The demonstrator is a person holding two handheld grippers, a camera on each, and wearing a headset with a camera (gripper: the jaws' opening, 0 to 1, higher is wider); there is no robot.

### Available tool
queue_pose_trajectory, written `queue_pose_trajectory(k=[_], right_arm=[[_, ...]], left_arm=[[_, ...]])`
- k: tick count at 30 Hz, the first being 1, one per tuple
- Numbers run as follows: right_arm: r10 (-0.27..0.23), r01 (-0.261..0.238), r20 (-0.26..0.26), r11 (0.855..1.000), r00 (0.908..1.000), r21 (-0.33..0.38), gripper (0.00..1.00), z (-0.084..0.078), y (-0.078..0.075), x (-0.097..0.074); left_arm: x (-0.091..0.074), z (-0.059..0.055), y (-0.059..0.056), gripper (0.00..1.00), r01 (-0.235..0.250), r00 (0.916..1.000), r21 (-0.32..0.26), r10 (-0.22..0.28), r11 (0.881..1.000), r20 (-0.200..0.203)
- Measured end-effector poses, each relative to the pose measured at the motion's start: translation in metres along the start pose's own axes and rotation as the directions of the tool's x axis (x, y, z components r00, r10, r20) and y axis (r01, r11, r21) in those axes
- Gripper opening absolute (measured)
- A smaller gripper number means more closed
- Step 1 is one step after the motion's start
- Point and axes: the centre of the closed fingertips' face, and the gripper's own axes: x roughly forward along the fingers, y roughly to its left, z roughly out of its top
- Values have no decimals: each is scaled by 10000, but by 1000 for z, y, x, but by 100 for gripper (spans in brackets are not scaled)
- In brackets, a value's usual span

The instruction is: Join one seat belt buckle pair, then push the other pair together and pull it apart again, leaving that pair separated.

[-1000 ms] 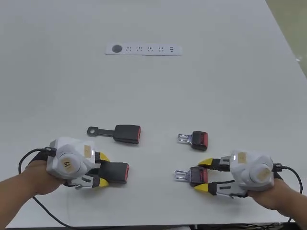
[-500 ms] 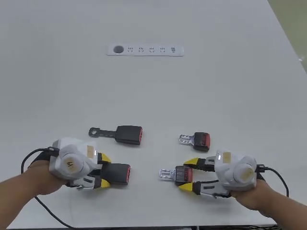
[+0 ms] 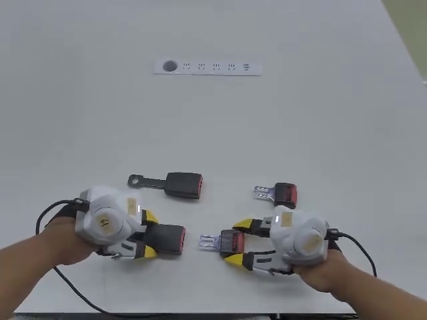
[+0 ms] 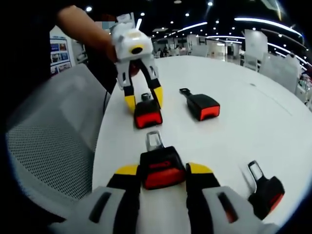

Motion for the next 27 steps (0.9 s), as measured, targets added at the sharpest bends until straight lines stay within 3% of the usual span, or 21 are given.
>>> queue_pose_trajectory(k=[17, 27], right_arm=[[121, -123, -108, 9998, 9999, -160, 36, 22, 9, 31], [243, -245, -270, 9997, 9993, -50, 36, 23, 7, 31]], left_arm=[[2, 0, 0, 34, -40, 9998, 27, 40, 10000, -199], [2, -2, 2, 34, -164, 9997, 171, 166, 9997, -158]])
